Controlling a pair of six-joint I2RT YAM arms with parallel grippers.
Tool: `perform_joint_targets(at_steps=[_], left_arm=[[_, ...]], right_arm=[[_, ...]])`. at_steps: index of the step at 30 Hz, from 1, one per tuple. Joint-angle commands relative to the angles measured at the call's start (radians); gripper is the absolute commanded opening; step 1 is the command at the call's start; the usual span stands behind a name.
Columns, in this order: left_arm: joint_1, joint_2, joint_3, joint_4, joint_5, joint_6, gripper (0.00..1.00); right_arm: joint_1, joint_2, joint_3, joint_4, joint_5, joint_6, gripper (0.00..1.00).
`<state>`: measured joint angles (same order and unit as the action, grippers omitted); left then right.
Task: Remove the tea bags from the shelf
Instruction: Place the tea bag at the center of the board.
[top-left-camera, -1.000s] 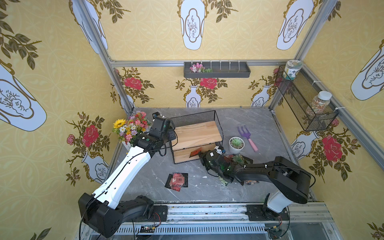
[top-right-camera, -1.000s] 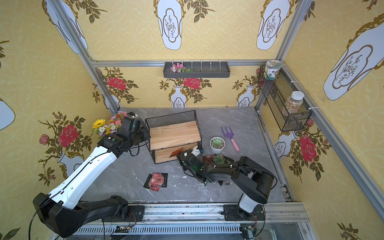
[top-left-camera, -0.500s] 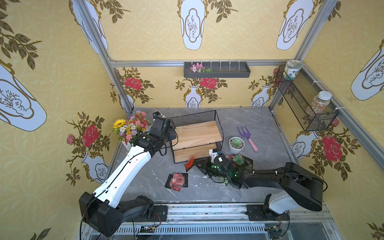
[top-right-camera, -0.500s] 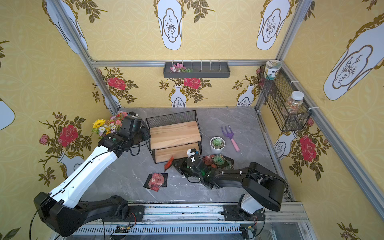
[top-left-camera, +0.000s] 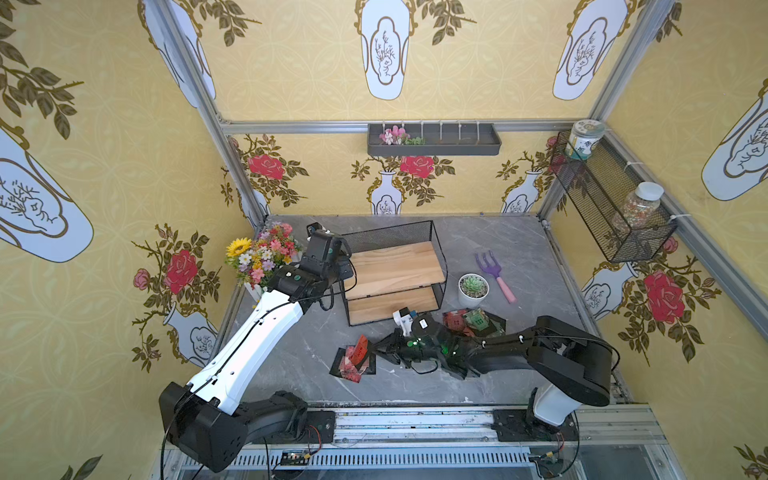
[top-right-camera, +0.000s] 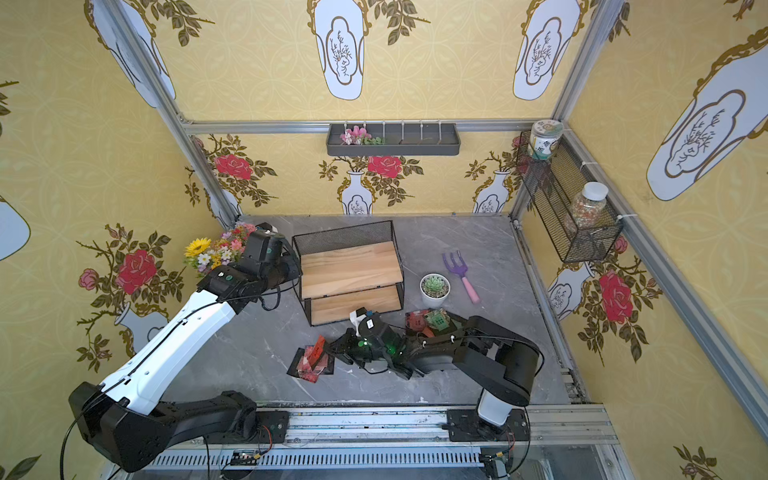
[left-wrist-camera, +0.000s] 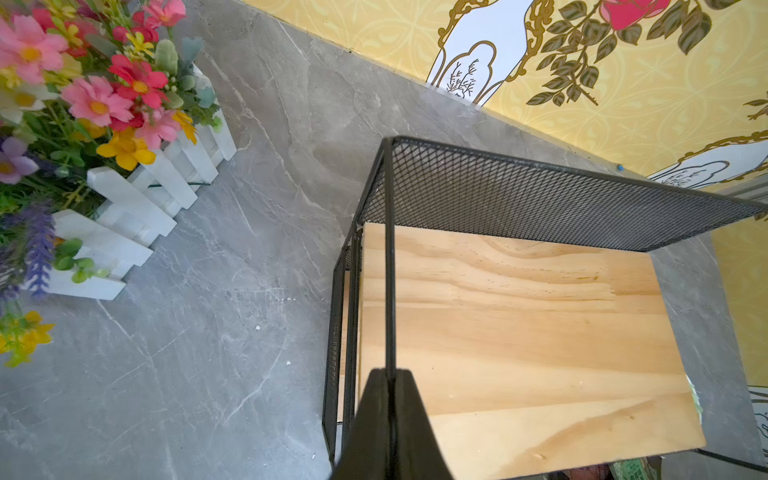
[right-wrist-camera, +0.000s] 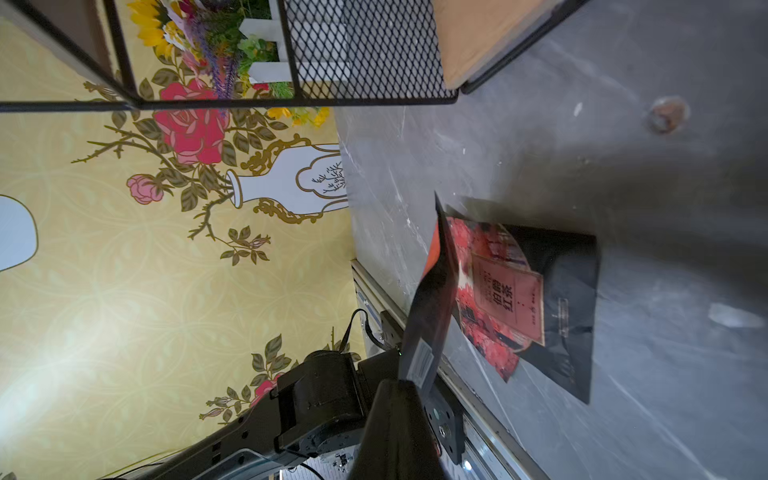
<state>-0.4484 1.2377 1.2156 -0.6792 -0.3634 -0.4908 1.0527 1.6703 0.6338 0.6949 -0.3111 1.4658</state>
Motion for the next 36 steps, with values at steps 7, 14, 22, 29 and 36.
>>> perform_joint_targets(at_steps=[7,14,22,29,36], left_arm=[[-0.001,0.012,0.009,0.04,0.024,0.02,0.0],[0.0,0.014,0.009,0.041,0.027,0.021,0.0],[-0.001,0.014,0.022,0.035,0.009,0.039,0.2],[-0.001,0.011,0.051,0.038,-0.022,0.035,0.52],[-0.001,-0.04,0.094,0.021,-0.099,0.001,0.71]], right_arm=[[-0.008,-0.06,-0.003,-0.319,-0.006,-0.033,0.0],[-0.018,-0.073,0.055,-0.474,0.017,-0.08,0.19],[-0.02,-0.193,0.123,-0.727,0.13,-0.153,0.51],[-0.029,-0.309,0.247,-1.038,0.253,-0.278,0.72],[-0.031,-0.437,0.344,-1.329,0.433,-0.374,0.97]])
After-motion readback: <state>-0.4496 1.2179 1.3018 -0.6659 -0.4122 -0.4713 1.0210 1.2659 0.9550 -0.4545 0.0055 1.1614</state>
